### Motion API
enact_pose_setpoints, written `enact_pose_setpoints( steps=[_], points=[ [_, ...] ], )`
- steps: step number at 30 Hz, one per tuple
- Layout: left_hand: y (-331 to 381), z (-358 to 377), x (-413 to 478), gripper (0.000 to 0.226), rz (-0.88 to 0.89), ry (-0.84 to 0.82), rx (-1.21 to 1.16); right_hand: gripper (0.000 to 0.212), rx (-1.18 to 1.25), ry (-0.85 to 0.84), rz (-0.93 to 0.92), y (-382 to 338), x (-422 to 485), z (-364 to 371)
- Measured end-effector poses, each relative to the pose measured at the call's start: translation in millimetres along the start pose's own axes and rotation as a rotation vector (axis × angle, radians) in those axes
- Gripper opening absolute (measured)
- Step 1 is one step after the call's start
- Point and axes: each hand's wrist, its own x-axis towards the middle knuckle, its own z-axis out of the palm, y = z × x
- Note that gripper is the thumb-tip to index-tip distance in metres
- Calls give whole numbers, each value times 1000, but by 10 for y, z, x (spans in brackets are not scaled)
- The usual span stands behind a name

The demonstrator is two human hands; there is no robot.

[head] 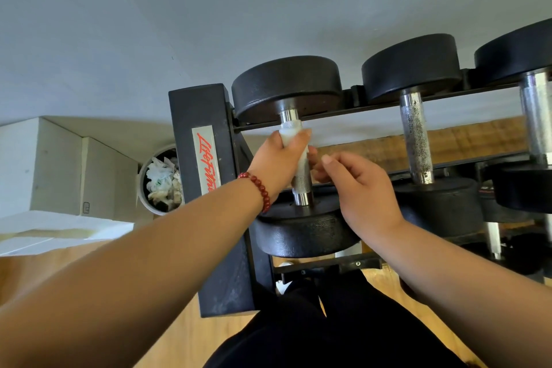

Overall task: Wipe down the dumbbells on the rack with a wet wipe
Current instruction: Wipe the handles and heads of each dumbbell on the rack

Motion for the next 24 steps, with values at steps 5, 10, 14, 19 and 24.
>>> enact_pose_setpoints(
  steps=[5, 10, 14, 19, 24],
  points=[
    [-47, -100, 48, 26, 20, -56, 22, 29, -64, -109, -5, 147, -120, -83],
    [124, 58, 137, 28, -11, 64, -284, 34, -101, -155, -7, 265, -140, -141],
    [-74, -49, -25, 24, -9, -145, -35, 28, -78, -150, 11, 277, -115, -131],
    [-15, -106, 59, 23, -42, -216, -75, 27, -52, -139, 31, 293, -116, -125],
    [-46, -36, 28, 24, -38, -164, -131, 25, -33, -131, 27, 283, -115, -117]
  ],
)
